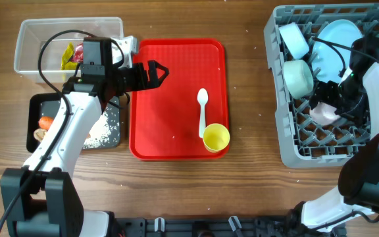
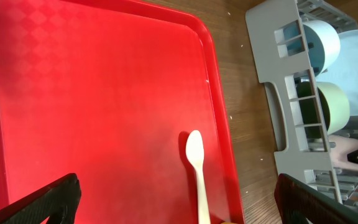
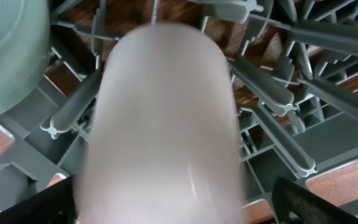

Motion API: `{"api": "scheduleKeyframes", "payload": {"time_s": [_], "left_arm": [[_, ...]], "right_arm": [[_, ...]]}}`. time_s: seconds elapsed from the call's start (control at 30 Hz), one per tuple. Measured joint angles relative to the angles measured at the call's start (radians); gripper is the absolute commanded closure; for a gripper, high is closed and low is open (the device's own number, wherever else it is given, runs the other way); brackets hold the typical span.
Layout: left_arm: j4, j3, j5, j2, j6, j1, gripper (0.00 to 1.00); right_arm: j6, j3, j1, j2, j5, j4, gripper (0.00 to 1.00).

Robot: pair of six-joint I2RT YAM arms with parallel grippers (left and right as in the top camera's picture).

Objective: Sort waste into correct bins and load items into the dishwasher rack
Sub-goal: 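Grasp the yellow cup on the tray with the left gripper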

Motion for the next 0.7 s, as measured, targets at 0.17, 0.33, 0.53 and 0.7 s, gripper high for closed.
{"api": "scheduleKeyframes", "payload": {"time_s": [0.17, 0.33, 0.53, 0.7], "left_arm": [[0.000, 0.000, 0.000, 0.000, 0.000, 0.000, 0.00], [0.000, 0.000, -0.003, 0.000, 0.000, 0.000, 0.00], [-0.006, 0.000, -0.002, 0.000, 0.000, -0.002, 0.00], [-0.125, 0.000, 0.017, 0.000, 0.012, -0.042, 0.01]], "right_arm": [[0.000, 0.059, 0.000, 0.001, -0.008, -0.042, 0.00], [-0.021, 0.197, 0.000, -0.013, -0.101, -0.074, 0.00], [-0.116, 0.208, 0.057, -0.173, -0.248, -0.075, 0.00], [-0.152, 0.212, 0.122, -0.193, -0.270, -0.064, 0.00]]}}
